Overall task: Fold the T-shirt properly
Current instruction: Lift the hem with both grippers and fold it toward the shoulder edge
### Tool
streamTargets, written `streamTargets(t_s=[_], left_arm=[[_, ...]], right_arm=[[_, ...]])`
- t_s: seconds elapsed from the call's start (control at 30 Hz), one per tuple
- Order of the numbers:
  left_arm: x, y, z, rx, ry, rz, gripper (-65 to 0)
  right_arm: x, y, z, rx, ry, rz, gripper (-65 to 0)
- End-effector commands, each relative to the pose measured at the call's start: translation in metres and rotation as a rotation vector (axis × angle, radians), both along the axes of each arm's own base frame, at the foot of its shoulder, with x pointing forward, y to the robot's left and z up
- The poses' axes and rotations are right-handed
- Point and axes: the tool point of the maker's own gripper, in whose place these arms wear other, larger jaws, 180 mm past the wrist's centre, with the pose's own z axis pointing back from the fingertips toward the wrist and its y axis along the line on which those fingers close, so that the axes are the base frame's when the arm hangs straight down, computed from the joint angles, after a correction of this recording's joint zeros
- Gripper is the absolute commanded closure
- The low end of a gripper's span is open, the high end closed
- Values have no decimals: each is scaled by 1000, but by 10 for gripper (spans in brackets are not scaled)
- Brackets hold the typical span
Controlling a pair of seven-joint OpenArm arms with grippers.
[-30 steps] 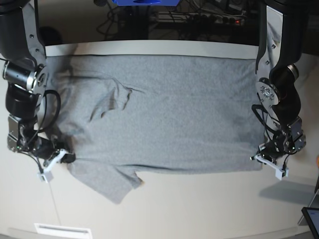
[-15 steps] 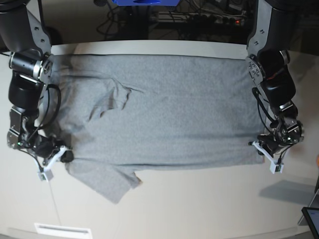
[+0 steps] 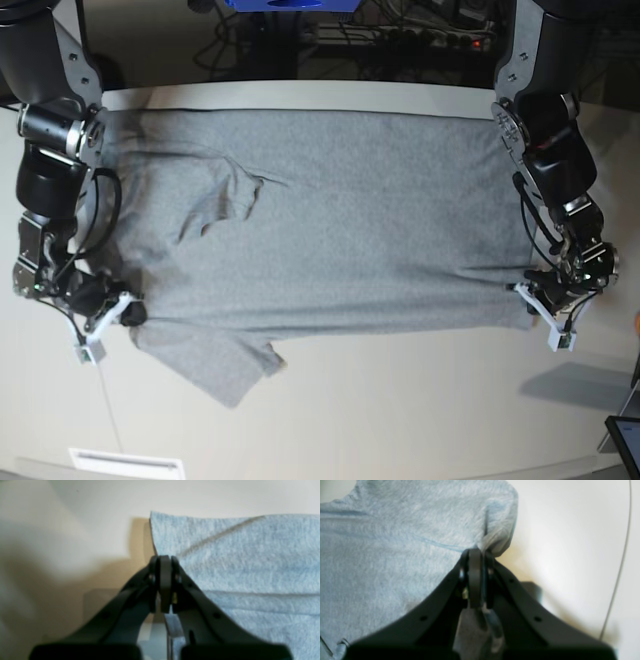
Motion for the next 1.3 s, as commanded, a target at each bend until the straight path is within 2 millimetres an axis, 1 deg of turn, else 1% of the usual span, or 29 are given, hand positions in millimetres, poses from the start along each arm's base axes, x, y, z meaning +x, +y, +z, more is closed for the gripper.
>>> streamTargets(t_s=[0.0,0.07,0.13,0.2,0.27,0.33,0.47,0.53,0.57,0.77,0.83,0.9,0.97,1.03,1.13,1.27], left_arm=[[13,16,28,39,-65,23,0],[13,17,30,38,-72,27,0],[17,16,38,53,-93,21,0],[13,18,38,67,-81,22,0],[11,19,45,90,-83,21,0],[13,13,53,86,-107,16,0],[9,9,60,92,-118,13,0],[2,9,54,94,-106,11,0],[0,9,53,98,-105,10,0],[-9,10,57,132,-117,4,0],[-11,12,60,145,-123,3,0],[-10,12,62,150,-129,3,0],[-16,14,57,153,-114,4,0],[-17,15,56,156,-110,4,0],[-25,13,54,173,-107,-3,0],[-31,12,59,201,-119,-14,0]], right_arm=[[17,-14,28,-13,-91,-26,0],[17,-16,36,-34,-135,-27,0],[14,-17,39,-56,-159,-20,0],[13,-18,43,-68,-172,-18,0],[9,-19,38,-70,-163,-19,0],[7,-19,36,-72,-160,-17,0],[6,-19,41,-86,-182,-13,0],[7,-19,48,-96,-202,-11,0],[6,-20,47,-97,-203,-13,0],[-1,-22,53,-127,-234,-8,0],[-3,-21,55,-135,-242,-3,0],[-3,-15,58,-133,-254,3,0],[-8,-14,55,-138,-252,7,0],[-11,-14,56,-147,-260,11,0],[-18,-14,50,-162,-227,20,0],[-23,-16,54,-192,-220,31,0]])
